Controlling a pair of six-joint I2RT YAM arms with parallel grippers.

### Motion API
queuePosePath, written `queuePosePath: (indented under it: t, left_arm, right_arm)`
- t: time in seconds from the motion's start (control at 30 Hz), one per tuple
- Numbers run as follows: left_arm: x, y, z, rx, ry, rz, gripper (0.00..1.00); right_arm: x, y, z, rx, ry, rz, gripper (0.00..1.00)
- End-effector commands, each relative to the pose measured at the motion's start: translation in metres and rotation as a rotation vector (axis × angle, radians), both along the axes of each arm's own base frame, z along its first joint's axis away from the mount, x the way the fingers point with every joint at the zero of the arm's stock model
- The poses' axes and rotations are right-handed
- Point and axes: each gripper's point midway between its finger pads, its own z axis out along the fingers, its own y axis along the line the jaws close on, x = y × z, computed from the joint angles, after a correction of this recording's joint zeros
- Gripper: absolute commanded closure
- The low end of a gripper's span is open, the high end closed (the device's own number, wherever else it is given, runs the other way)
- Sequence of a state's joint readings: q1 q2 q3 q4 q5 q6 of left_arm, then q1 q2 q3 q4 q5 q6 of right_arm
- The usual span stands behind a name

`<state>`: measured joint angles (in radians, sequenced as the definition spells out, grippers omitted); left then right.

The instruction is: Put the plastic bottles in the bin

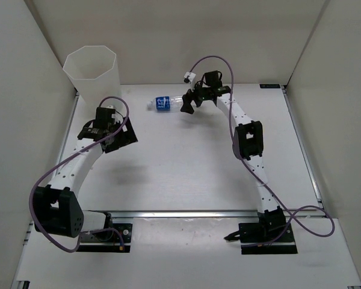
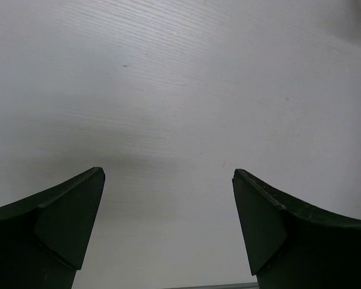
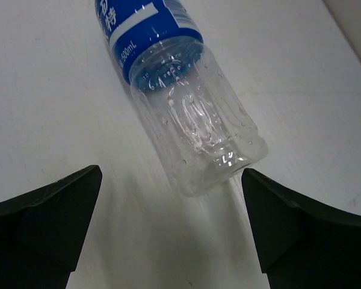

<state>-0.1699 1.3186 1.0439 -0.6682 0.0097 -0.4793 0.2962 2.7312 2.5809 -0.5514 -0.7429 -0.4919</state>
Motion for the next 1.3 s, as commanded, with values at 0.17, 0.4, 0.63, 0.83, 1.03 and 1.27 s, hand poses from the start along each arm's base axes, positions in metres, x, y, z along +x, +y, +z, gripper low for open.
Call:
queuePosePath:
  t: [0.17,0.4,0.63,0.83,1.03,1.27]
  left_arm:
    - [-0.011,0.025,0.003,0.029,0.009,0.072,0.01]
    - [-0.015,0.033,-0.007,0.021,0.026,0.101,0.01]
    - [-0.015,0.037,-0.008,0.015,0.019,0.113,0.01]
    - [-0.013,0.049,0.0,0.04,-0.007,0.157,0.01]
    - [0.02,0.057,0.016,-0.011,-0.13,0.338,0.01]
    - [0.083,0.029,0.02,-0.086,-0.309,0.301,0.02]
  right_arm:
    - [0.025,0.019,0.028,-0.003,-0.212,0.008,0.01]
    - [0.015,0.062,0.033,0.065,-0.321,0.134,0.01]
    - [-0.002,0.119,0.04,0.125,-0.43,0.224,0.01]
    - [-0.042,0.129,0.043,0.145,-0.251,0.296,0.03]
    - [-0.114,0.123,0.075,0.174,-0.036,0.451,0.13]
    - [-0.144,0.098,0.16,0.202,-0.053,0.421,0.13]
